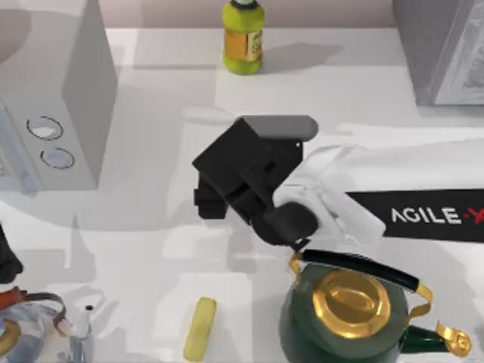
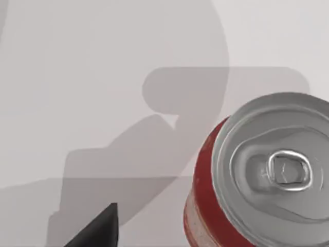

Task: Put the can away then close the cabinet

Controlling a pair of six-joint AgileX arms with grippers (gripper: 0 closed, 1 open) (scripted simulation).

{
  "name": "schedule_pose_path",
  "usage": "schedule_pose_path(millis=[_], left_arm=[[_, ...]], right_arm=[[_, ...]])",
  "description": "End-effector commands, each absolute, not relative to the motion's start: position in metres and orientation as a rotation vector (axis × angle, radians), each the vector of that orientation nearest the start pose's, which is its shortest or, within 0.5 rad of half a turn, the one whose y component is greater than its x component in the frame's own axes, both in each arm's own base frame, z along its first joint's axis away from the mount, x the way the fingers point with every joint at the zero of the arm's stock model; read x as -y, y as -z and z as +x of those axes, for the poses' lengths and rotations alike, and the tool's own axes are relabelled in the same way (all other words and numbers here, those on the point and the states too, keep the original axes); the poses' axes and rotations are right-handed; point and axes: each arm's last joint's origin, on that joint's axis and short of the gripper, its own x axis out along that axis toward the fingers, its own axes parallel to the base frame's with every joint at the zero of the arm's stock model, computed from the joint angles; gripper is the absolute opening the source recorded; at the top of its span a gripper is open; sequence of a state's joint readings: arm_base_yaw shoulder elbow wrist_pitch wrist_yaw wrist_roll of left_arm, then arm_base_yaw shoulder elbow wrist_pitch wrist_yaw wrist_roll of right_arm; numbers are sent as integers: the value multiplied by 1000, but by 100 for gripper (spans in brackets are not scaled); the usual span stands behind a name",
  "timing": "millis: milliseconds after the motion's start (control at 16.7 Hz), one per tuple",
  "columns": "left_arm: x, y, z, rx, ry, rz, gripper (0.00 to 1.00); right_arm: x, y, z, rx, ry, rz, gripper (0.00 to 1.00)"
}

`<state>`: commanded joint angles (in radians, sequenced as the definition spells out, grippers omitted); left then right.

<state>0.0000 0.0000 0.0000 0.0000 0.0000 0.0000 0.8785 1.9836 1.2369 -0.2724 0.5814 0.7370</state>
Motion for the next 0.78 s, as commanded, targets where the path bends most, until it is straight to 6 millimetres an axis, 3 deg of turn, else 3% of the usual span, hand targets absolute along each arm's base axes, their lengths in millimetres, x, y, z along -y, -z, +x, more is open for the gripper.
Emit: schedule_pose_path(millis=[300,480,720,780], left_arm=[[1,-160,106,0,0,0,100],[1,-160,106,0,0,0,100],[1,-160,106,0,0,0,100],[1,-160,106,0,0,0,100]], right_arm=[[-297,-116,294,-795,9,5,100],[-302,-100,298,-794,9,6,100],[-303,-97,298,-794,9,6,100],[-303,-97,298,-794,9,6,92]])
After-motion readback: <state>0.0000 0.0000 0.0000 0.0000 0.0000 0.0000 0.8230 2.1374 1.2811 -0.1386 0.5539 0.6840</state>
